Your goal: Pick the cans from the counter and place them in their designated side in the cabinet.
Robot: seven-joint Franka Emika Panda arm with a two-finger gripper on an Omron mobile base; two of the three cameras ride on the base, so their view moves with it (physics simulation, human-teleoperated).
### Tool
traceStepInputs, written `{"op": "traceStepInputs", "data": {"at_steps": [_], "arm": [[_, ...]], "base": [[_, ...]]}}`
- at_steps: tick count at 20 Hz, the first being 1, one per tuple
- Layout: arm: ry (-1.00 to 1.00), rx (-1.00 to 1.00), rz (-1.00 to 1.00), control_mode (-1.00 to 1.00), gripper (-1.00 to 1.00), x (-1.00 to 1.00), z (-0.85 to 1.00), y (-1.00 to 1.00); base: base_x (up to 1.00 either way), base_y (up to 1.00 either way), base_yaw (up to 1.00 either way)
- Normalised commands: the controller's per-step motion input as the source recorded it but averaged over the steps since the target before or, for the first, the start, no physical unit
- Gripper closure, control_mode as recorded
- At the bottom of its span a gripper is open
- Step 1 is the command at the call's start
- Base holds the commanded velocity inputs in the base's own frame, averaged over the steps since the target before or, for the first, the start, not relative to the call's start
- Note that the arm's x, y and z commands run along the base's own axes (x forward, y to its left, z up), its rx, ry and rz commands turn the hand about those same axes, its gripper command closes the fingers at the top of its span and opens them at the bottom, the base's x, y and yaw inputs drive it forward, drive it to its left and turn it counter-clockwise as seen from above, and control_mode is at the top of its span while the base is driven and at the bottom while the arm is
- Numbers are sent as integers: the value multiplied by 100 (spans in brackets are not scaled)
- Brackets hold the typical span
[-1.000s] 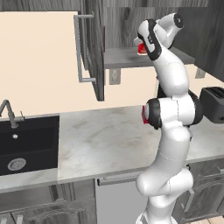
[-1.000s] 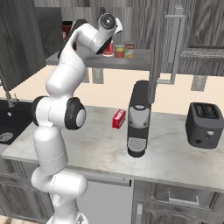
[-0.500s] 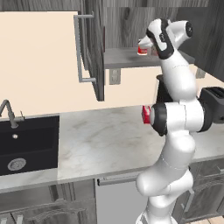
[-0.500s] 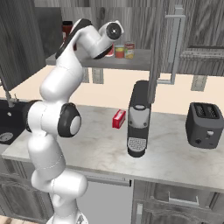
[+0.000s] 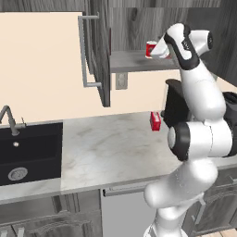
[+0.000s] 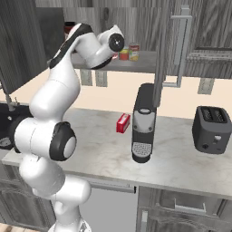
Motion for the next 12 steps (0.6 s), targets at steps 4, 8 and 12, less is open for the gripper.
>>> {"op": "traceStepInputs", "data": {"at_steps": [4, 8, 12], "arm": [[-7, -7, 6, -100, -100, -63, -5, 36], [-7, -7, 6, -100, -100, -63, -13, 28], [-11, -8, 3, -100, -100, -72, -15, 8]], "base": [[0, 0, 0], [0, 0, 0], [0, 0, 0]]}}
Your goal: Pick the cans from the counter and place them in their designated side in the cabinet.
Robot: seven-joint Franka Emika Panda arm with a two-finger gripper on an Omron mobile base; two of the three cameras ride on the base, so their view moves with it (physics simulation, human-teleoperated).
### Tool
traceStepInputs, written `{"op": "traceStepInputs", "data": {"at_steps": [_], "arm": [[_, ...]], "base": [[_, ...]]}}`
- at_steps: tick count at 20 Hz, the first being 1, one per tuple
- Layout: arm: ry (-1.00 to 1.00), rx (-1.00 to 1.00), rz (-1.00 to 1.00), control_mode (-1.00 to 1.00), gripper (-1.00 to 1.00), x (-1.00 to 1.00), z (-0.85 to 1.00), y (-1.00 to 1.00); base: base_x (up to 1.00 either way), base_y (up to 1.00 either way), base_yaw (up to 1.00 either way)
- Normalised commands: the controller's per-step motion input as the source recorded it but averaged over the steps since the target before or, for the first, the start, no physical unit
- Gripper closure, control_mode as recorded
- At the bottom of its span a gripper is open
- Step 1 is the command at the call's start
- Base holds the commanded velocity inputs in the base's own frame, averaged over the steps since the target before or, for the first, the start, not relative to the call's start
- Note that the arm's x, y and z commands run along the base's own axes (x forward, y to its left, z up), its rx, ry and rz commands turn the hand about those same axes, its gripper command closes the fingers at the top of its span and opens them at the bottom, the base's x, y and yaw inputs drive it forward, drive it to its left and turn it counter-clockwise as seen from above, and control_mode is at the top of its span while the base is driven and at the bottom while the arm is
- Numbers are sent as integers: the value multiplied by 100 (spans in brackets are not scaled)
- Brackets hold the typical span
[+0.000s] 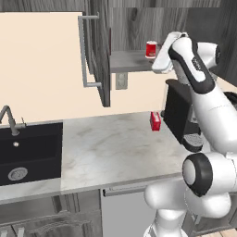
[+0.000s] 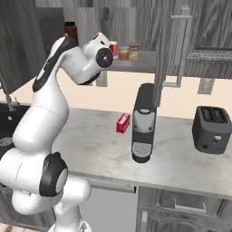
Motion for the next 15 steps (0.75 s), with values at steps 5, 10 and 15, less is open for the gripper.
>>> {"op": "traceStepInputs", "data": {"at_steps": [5, 10, 15], "arm": [[-14, -9, 0, -100, -100, -78, -15, 0], [-11, -11, -2, -100, -100, -74, -13, 0], [-6, -13, -5, -100, -100, -64, -16, 0]], "base": [[0, 0, 0], [0, 0, 0], [0, 0, 0]]}}
